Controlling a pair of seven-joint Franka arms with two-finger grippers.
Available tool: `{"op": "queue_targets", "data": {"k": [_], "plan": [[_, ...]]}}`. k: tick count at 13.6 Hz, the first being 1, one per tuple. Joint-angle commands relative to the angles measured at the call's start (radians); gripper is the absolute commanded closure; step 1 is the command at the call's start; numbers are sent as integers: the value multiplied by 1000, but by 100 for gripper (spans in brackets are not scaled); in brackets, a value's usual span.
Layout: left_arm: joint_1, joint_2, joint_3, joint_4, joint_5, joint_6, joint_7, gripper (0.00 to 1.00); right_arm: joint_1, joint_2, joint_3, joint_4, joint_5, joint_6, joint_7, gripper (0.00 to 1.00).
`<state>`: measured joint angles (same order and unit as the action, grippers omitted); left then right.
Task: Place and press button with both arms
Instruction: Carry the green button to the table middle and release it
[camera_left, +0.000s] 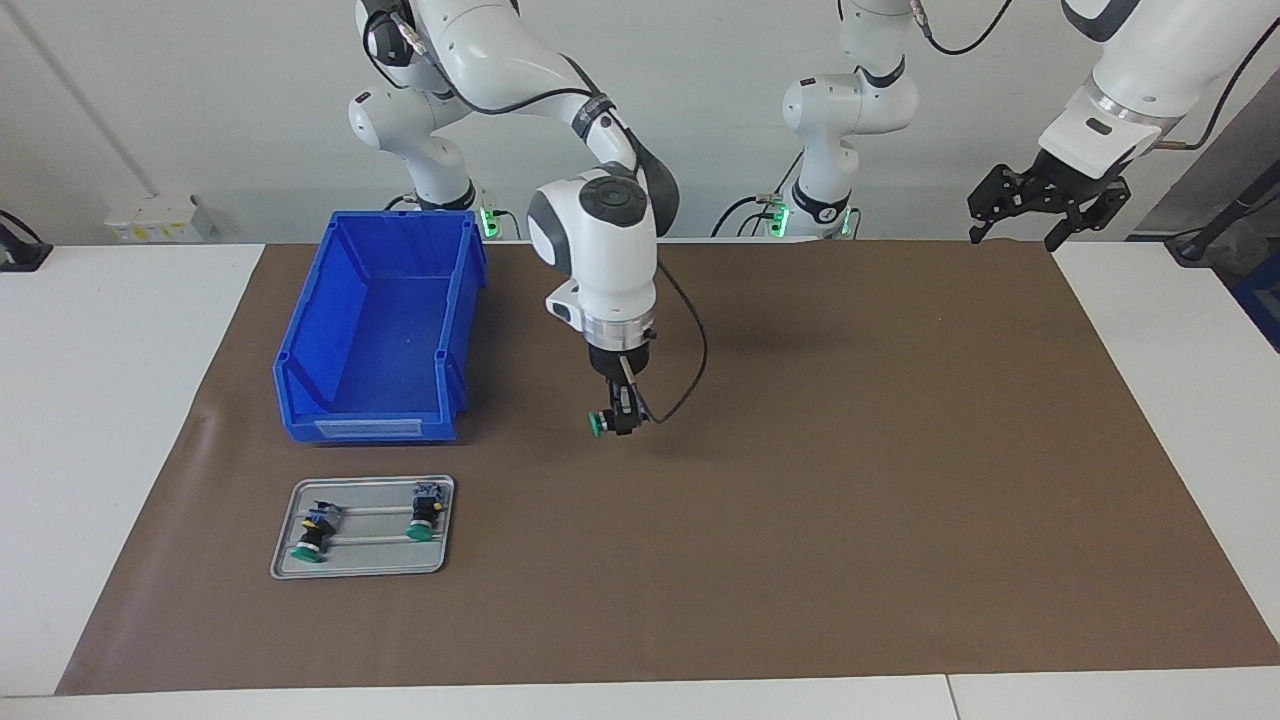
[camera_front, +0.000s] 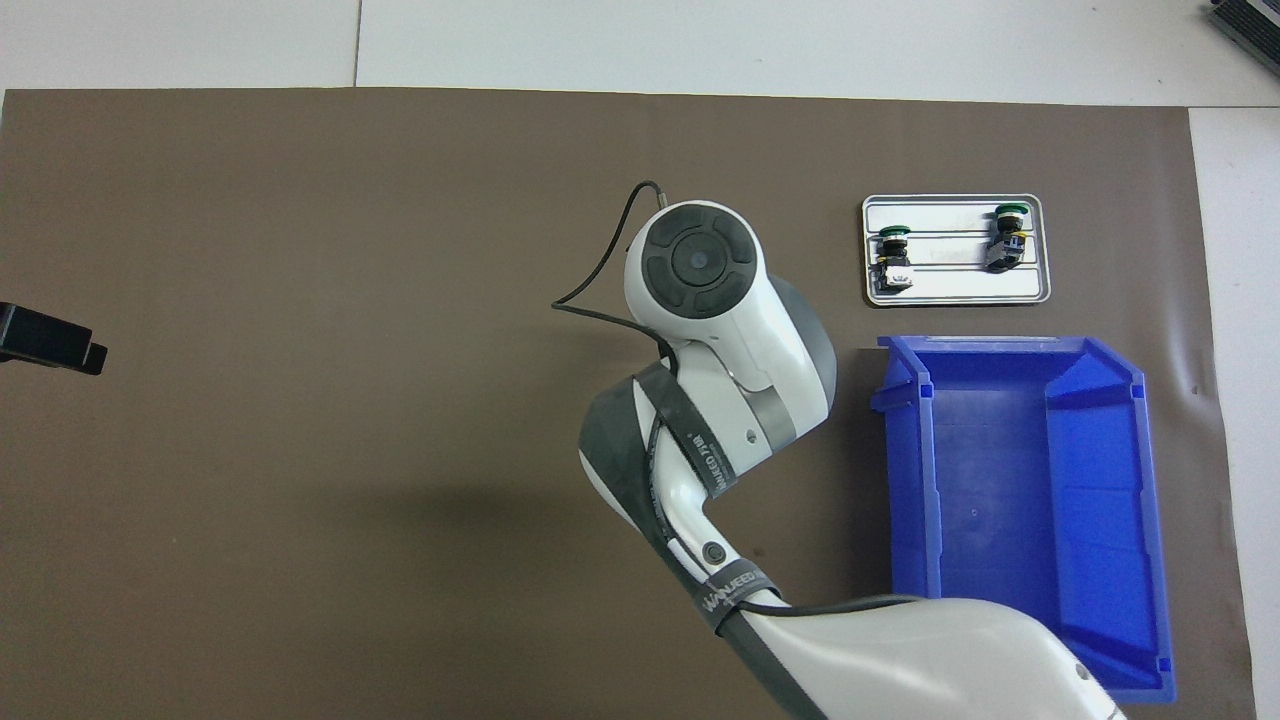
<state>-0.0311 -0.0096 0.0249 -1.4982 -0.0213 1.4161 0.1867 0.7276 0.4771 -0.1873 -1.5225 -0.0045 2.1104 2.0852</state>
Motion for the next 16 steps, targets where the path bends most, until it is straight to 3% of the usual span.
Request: {"op": "queue_targets", "data": {"k": [1, 5, 12, 13, 14, 16], "plan": [[8, -20, -5, -22, 14, -6, 0, 0, 65, 60, -1, -30, -87, 78, 166, 100], [8, -20, -5, -20, 14, -6, 0, 0, 113, 72, 2, -100, -97, 178, 274, 100], [8, -20, -5, -20, 14, -6, 0, 0, 131, 60, 2, -188, -100, 237, 312, 100], [8, -20, -5, -20, 14, -6, 0, 0, 131, 60, 2, -191, -100, 237, 315, 41], [8, -20, -5, -20, 14, -6, 0, 0, 131, 60, 2, -188, -101, 235, 308, 0], [8, -20, -5, -20, 15, -6, 0, 0, 125, 58, 0, -174, -112, 241, 264, 0]]}}
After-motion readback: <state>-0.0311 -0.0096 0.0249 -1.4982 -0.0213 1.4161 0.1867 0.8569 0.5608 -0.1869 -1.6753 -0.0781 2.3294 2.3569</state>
